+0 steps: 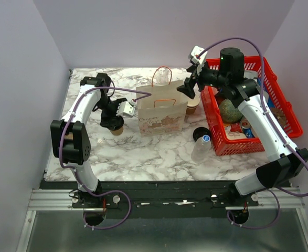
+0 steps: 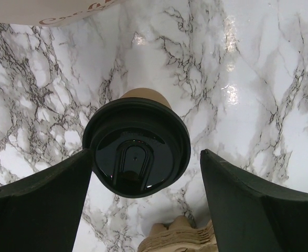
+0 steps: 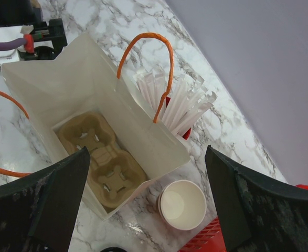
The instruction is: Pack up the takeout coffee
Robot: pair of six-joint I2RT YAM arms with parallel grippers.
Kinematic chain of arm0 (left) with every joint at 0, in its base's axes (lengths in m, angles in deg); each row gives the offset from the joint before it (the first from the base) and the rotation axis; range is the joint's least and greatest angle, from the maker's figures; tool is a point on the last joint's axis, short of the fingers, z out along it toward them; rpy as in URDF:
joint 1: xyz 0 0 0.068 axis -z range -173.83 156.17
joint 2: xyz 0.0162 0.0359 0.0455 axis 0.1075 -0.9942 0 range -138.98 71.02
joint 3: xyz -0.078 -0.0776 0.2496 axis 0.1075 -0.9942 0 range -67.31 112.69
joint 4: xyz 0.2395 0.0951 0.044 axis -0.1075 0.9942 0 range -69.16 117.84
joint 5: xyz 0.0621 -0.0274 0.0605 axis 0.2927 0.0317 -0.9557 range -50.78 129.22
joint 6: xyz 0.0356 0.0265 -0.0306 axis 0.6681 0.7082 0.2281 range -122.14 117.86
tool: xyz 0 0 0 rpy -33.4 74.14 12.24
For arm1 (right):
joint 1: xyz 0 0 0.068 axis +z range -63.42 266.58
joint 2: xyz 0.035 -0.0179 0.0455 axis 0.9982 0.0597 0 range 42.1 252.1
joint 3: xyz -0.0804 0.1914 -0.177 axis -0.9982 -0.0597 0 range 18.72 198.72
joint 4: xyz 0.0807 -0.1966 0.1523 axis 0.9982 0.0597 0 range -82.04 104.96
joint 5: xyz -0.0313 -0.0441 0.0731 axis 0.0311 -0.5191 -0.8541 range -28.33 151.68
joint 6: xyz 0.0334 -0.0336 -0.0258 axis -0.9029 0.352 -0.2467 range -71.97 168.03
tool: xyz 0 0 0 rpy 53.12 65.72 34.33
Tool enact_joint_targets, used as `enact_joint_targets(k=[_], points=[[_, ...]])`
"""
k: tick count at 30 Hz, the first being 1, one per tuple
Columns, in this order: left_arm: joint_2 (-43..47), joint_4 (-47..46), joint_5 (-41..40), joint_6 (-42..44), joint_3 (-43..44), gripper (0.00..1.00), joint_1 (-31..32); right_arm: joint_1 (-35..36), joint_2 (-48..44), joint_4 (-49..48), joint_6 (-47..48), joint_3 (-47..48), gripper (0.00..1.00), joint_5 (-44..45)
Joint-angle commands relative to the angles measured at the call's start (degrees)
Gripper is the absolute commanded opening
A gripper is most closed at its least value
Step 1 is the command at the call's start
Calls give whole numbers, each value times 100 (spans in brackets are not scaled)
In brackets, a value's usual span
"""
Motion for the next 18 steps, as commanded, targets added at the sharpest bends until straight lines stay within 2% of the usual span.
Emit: enact_joint_targets(k=[1, 13, 18], points=[[19, -33, 24, 20, -38, 90, 29, -34, 5, 47, 59, -52, 100, -142], [-139, -165, -90, -15, -65, 90, 29, -34, 40, 56, 51, -26, 100, -186], [-244, -77, -178, -15, -56, 86, 20, -34, 57, 65, 59, 1, 99, -169]])
